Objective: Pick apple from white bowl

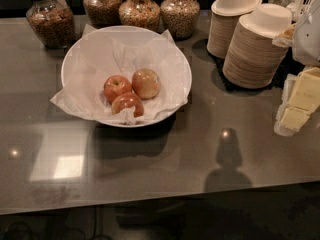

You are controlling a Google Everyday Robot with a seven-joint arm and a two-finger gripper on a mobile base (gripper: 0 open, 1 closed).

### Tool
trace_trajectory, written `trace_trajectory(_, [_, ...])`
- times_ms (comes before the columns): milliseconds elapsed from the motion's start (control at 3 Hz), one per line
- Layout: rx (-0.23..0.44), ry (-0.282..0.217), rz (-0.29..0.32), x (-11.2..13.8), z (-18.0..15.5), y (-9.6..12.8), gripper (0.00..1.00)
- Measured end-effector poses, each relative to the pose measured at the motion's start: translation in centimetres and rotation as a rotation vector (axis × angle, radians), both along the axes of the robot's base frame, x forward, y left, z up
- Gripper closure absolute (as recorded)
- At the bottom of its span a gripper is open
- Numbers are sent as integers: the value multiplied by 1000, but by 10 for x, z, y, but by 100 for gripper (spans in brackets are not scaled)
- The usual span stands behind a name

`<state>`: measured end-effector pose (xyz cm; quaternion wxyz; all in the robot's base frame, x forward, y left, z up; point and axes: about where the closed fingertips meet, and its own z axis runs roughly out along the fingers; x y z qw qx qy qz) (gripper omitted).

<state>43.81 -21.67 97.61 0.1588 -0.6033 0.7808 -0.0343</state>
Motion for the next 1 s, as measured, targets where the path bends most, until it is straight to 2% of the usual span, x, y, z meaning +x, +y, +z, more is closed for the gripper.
trace_trajectory(333, [0, 0, 0, 0, 0, 0, 0])
trace_trajectory(667, [13, -16, 35, 8, 1, 11, 0])
trace_trajectory(1000, [53, -27, 124, 33, -1, 37, 0])
